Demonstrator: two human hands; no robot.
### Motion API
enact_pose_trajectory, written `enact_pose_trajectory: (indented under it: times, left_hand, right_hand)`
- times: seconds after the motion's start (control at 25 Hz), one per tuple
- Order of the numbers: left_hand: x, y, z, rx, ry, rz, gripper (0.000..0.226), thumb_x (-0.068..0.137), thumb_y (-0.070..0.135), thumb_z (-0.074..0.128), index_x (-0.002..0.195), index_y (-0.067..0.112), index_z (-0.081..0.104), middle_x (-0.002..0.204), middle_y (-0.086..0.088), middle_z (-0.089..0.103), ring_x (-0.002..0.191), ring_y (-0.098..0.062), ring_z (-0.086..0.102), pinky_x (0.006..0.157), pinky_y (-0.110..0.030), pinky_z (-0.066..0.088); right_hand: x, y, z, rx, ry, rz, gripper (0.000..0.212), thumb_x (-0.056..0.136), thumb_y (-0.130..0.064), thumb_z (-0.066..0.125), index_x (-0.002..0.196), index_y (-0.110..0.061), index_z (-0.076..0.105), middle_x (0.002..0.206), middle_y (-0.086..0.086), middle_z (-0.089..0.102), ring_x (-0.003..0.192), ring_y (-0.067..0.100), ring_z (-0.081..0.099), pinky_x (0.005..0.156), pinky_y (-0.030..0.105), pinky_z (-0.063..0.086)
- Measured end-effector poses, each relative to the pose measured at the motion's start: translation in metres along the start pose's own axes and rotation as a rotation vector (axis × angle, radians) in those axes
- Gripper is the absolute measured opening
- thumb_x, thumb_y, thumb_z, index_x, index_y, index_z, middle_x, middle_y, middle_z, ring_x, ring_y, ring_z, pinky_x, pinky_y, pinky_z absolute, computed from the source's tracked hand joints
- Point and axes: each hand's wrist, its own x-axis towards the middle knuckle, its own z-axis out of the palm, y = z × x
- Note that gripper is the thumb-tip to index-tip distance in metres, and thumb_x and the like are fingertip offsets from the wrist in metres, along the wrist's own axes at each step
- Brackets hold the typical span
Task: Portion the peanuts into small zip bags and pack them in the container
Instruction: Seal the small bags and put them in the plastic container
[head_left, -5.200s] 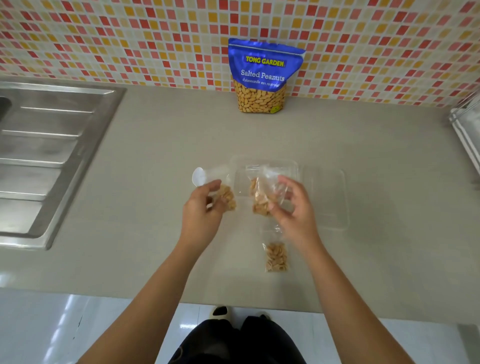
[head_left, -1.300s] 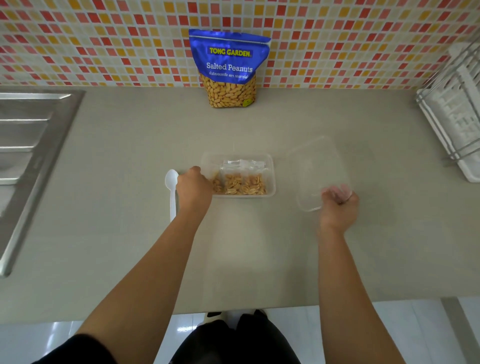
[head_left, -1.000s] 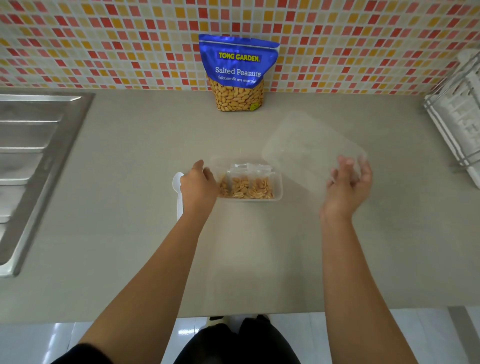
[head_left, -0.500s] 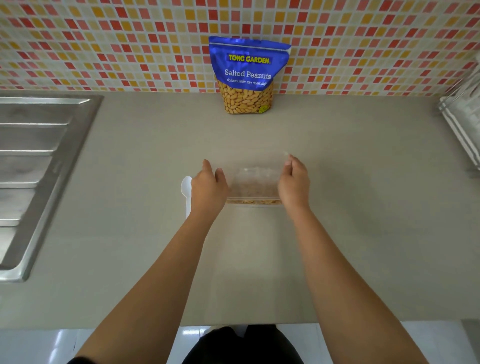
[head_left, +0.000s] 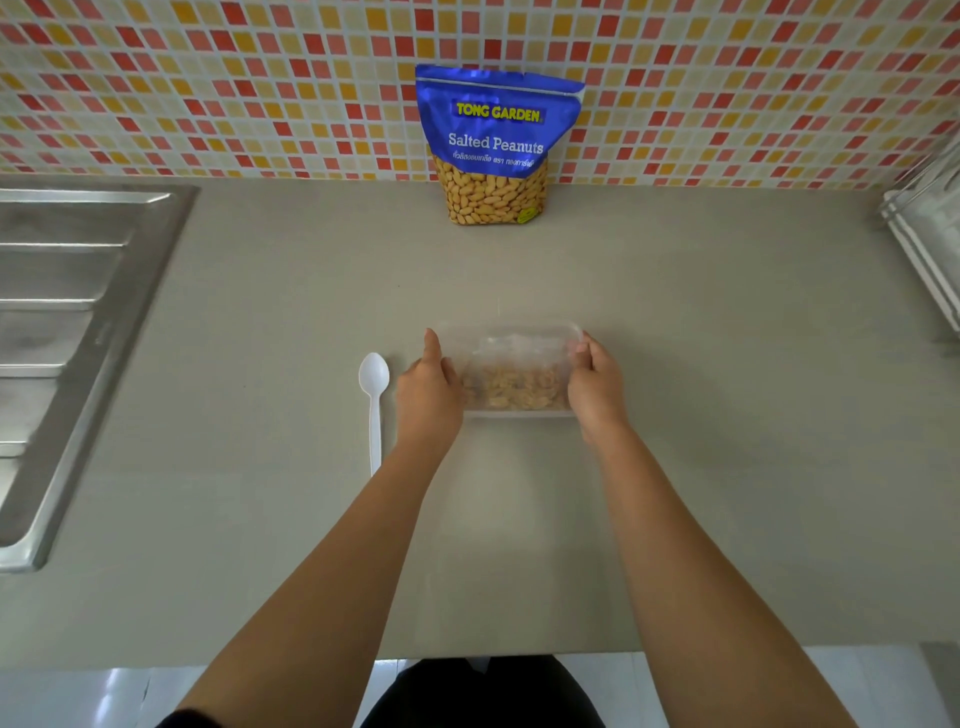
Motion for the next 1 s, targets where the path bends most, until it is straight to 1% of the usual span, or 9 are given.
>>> enact_pose_trajectory:
  times: [0.2,0.28,0.32,0.4,0.52,0.64,0.84,0.92,1.0]
  left_hand:
    - [0.003,0.003,0.002,0.103,0.013,-0.005,0.051,0.096,0.006,0.031,0.146,0.009,0.018,0.084,-0.018,0.058,0.072,-0.028,0.049,0.059,-0.033,0.034]
    - [0.003,0.003,0.002,0.079,0.021,-0.015,0.051,0.095,0.003,0.032,0.145,0.009,0.022,0.090,-0.020,0.063,0.079,-0.033,0.056,0.062,-0.036,0.039]
    - [0.002,0.002,0.002,0.043,0.041,-0.020,0.049,0.095,0.003,0.032,0.144,0.009,0.027,0.090,-0.021,0.064,0.082,-0.035,0.059,0.064,-0.037,0.042]
    - [-0.004,-0.003,0.004,-0.013,0.113,-0.024,0.046,0.094,0.003,0.031,0.140,0.008,0.036,0.084,-0.023,0.065,0.078,-0.036,0.058,0.064,-0.034,0.040]
    - [-0.012,-0.013,0.008,0.017,0.169,-0.008,0.044,0.095,0.005,0.031,0.138,0.008,0.039,0.076,-0.023,0.062,0.066,-0.031,0.047,0.063,-0.034,0.037]
    - [-0.014,-0.015,0.010,0.042,0.151,0.024,0.046,0.095,0.006,0.031,0.141,0.007,0.033,0.075,-0.020,0.058,0.064,-0.027,0.044,0.061,-0.034,0.036]
    - [-0.013,-0.019,0.013,0.022,0.156,0.045,0.047,0.096,0.007,0.031,0.143,0.007,0.030,0.084,-0.021,0.060,0.067,-0.027,0.046,0.064,-0.034,0.037]
    - [-0.010,-0.021,0.014,-0.002,0.154,0.044,0.046,0.097,0.008,0.030,0.143,0.007,0.030,0.087,-0.022,0.060,0.071,-0.031,0.051,0.066,-0.035,0.040]
    - [-0.011,-0.018,0.012,-0.023,0.149,0.045,0.045,0.097,0.009,0.030,0.142,0.006,0.030,0.086,-0.022,0.061,0.072,-0.032,0.052,0.065,-0.034,0.040]
  right_hand:
    - [-0.003,0.004,0.001,-0.102,0.016,-0.082,0.041,0.100,-0.014,0.031,0.138,-0.010,0.042,0.134,0.011,0.055,0.124,0.021,0.052,0.103,0.024,0.034]
    - [-0.004,0.001,-0.001,-0.119,0.022,-0.079,0.041,0.100,-0.013,0.031,0.140,-0.010,0.039,0.136,0.011,0.054,0.126,0.023,0.050,0.102,0.023,0.033]
    - [-0.006,-0.001,-0.002,-0.126,0.017,-0.079,0.042,0.099,-0.013,0.031,0.141,-0.010,0.037,0.136,0.012,0.053,0.126,0.024,0.050,0.101,0.022,0.032]
    - [-0.014,-0.003,-0.003,-0.151,0.016,-0.102,0.046,0.099,-0.009,0.032,0.144,-0.012,0.032,0.135,0.014,0.053,0.123,0.027,0.051,0.095,0.018,0.032]
    - [-0.027,0.001,-0.003,-0.110,0.023,-0.154,0.048,0.095,-0.002,0.032,0.142,-0.012,0.036,0.134,0.014,0.055,0.123,0.023,0.053,0.086,0.002,0.029]
    - [-0.027,0.000,-0.001,-0.131,0.045,-0.159,0.048,0.094,0.000,0.033,0.140,-0.010,0.040,0.135,0.014,0.054,0.124,0.023,0.052,0.093,0.009,0.030]
    - [-0.028,0.002,0.000,-0.151,0.050,-0.166,0.047,0.094,0.000,0.032,0.140,-0.008,0.039,0.139,0.015,0.049,0.127,0.026,0.048,0.101,0.021,0.031]
    - [-0.029,0.005,0.002,-0.158,0.053,-0.172,0.047,0.094,-0.001,0.032,0.141,-0.007,0.037,0.141,0.014,0.047,0.129,0.025,0.045,0.101,0.018,0.028]
    - [-0.029,0.004,0.001,-0.139,0.038,-0.164,0.046,0.095,-0.002,0.031,0.141,-0.006,0.035,0.144,0.013,0.042,0.132,0.023,0.041,0.097,0.008,0.022]
